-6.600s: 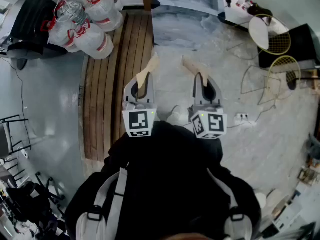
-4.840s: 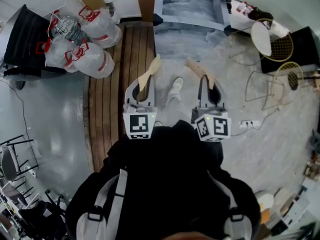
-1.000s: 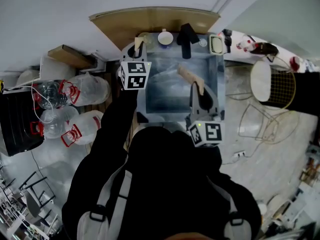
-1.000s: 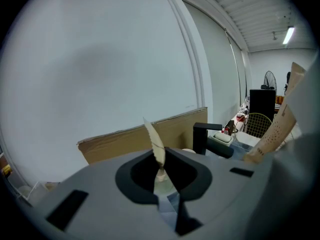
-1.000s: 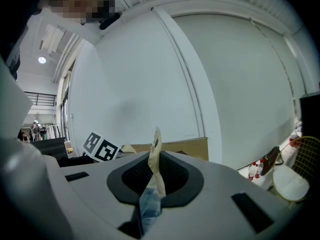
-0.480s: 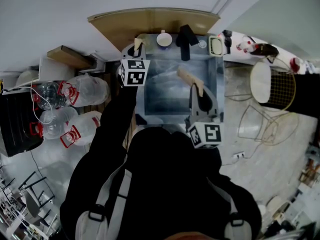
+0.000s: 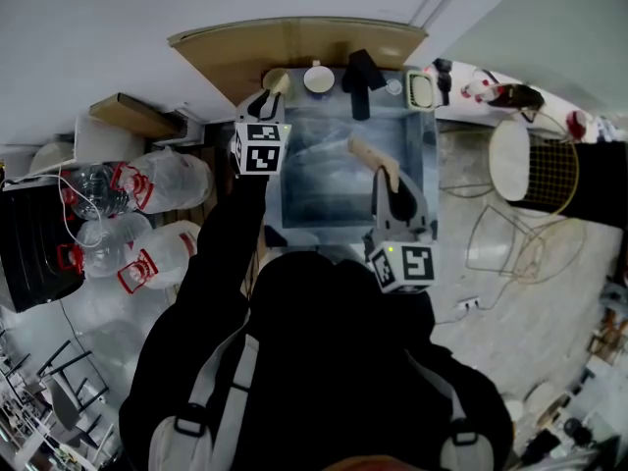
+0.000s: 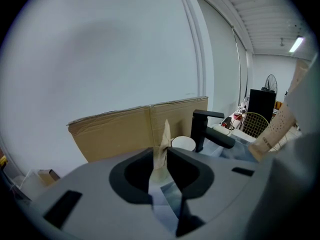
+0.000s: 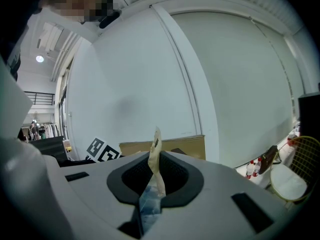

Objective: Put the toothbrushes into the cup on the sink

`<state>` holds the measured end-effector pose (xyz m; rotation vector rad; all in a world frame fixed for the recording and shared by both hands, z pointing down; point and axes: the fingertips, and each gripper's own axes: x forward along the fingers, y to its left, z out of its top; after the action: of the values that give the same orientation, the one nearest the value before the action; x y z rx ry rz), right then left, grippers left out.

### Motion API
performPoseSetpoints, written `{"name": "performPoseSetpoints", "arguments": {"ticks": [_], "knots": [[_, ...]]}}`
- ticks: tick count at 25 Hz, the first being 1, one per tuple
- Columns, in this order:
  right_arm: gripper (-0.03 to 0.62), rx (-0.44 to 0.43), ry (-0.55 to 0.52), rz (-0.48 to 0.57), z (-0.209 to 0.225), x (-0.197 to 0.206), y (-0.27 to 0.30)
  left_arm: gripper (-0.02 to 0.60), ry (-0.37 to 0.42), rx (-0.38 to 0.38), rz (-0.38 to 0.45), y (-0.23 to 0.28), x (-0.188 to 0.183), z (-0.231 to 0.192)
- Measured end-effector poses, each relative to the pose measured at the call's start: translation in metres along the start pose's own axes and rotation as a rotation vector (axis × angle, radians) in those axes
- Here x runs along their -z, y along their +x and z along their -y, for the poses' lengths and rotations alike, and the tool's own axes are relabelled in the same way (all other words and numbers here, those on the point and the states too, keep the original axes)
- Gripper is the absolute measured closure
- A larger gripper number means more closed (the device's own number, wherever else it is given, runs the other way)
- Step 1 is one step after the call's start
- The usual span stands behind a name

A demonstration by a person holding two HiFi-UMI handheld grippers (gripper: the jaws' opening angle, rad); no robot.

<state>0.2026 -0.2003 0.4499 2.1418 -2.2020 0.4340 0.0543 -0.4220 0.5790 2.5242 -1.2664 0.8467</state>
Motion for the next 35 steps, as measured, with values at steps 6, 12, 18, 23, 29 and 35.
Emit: {"name": "performPoseSetpoints", "arguments": {"ticks": [6,12,18,23,29,35], "knots": [[0.56,-0.008,0.001,0.018,-0.005,-0.004,-0.004,0.517,-0.017,-0.006,0.019,-0.018,0.001,0.003],[0.561,-0.017,-0.01,0.041,-0.009,-0.009,-0.008,0.517,-0.016,-0.032,0.056,-0.049,-0.005,0.006],[0.56,-0.038,-0.013,0.059,-0.014,-0.014,-0.007,0.559,-0.052,-0.047,0.11,-0.084,-0.009,0.005],[0.56,-0.063,-0.027,0.075,-0.02,-0.02,0.0,0.58,-0.075,-0.05,0.155,-0.114,-0.012,0.012],[0.56,-0.102,-0.05,0.091,-0.028,-0.027,0.019,0.58,-0.076,-0.063,0.185,-0.143,-0.01,0.015],[0.56,-0.113,-0.054,0.11,-0.031,-0.032,0.042,0.58,-0.086,-0.082,0.208,-0.165,-0.007,0.016]]}}
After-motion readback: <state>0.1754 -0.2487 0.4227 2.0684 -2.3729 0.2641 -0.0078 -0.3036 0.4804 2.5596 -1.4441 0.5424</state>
